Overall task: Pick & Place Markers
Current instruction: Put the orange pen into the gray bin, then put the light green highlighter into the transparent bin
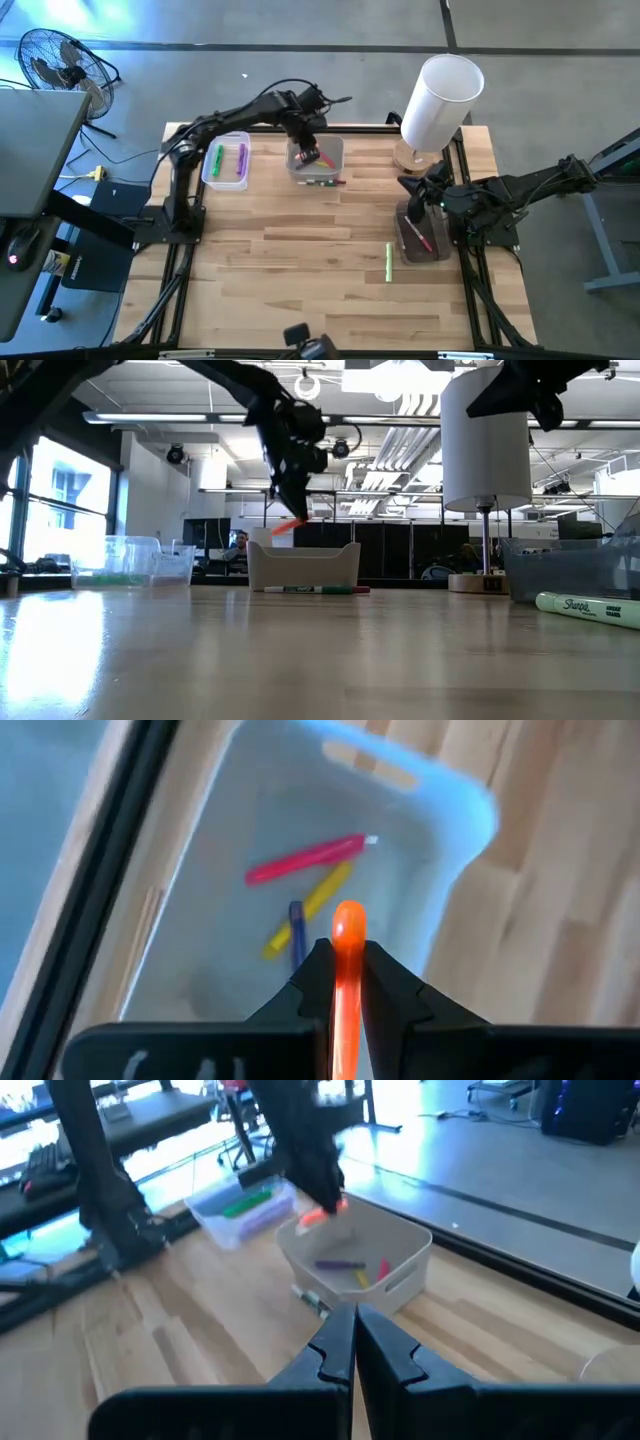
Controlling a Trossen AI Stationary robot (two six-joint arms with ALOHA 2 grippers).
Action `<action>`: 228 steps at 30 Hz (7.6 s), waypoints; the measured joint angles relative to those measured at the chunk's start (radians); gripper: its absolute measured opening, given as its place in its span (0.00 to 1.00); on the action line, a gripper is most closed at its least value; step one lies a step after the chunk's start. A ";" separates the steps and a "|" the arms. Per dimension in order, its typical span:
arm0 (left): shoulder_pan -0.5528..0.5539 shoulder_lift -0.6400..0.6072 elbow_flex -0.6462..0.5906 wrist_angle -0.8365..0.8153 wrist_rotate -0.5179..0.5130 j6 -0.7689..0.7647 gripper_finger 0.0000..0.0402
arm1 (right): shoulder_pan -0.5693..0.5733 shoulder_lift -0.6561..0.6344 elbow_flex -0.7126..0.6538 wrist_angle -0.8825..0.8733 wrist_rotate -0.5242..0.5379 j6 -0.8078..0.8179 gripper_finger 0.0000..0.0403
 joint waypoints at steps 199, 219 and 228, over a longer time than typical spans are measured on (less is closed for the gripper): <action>-0.728 -0.719 -0.899 0.138 -0.402 -1.442 0.42 | -0.281 1.143 0.803 -0.378 -0.688 -0.418 0.00; -0.906 -0.446 -0.879 0.132 -0.208 -1.975 0.42 | -0.285 1.143 0.804 -0.417 -0.801 -0.549 0.01; -0.906 -0.359 -0.879 0.117 -0.147 -1.990 0.42 | -0.285 1.143 0.804 -0.405 -0.851 -0.564 0.01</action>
